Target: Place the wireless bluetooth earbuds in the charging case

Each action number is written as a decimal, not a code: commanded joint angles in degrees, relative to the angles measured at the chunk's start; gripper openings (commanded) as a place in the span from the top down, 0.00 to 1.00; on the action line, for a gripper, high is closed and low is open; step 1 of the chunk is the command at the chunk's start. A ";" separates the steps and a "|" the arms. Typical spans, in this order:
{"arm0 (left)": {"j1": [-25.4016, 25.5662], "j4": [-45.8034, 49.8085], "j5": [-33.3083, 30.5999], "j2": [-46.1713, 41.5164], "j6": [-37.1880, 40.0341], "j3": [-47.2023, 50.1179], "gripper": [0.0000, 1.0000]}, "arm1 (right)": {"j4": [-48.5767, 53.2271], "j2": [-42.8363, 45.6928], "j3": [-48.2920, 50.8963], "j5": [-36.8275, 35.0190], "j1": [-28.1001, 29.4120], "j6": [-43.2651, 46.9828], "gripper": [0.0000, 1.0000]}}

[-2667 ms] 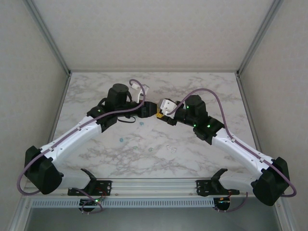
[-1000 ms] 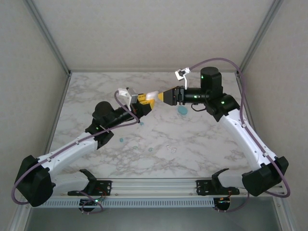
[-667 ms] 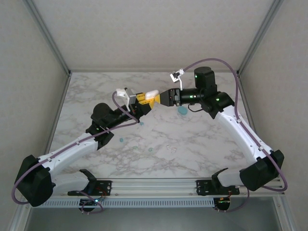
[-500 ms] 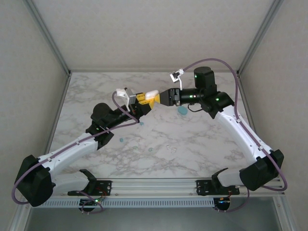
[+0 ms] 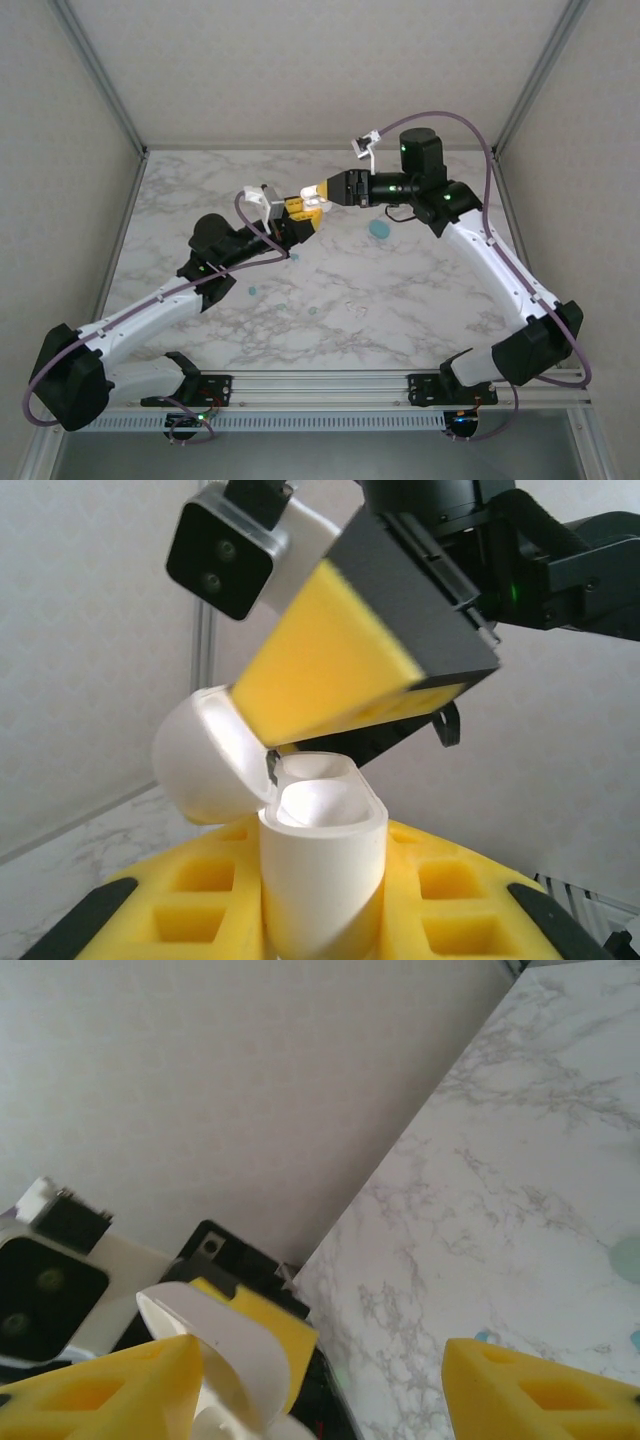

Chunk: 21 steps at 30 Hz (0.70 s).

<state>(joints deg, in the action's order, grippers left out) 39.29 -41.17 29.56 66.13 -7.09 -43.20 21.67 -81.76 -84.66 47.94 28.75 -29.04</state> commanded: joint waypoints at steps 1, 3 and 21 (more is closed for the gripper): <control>0.44 -0.43 0.08 -2.12 1.82 0.33 0.96 | -1.09 -0.22 -2.83 -2.42 0.09 -0.87 0.32; 0.44 -0.48 -2.10 -2.61 2.43 1.18 0.96 | -0.68 0.72 -3.19 -2.22 0.08 -0.13 0.28; 0.26 5.55 -14.80 -16.99 7.09 9.47 0.95 | 34.11 2.16 11.20 -32.23 -0.88 8.82 0.50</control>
<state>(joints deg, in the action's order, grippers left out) 39.29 -38.02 17.02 53.21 -1.43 -34.81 44.36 -72.27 -78.94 17.19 27.14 -20.51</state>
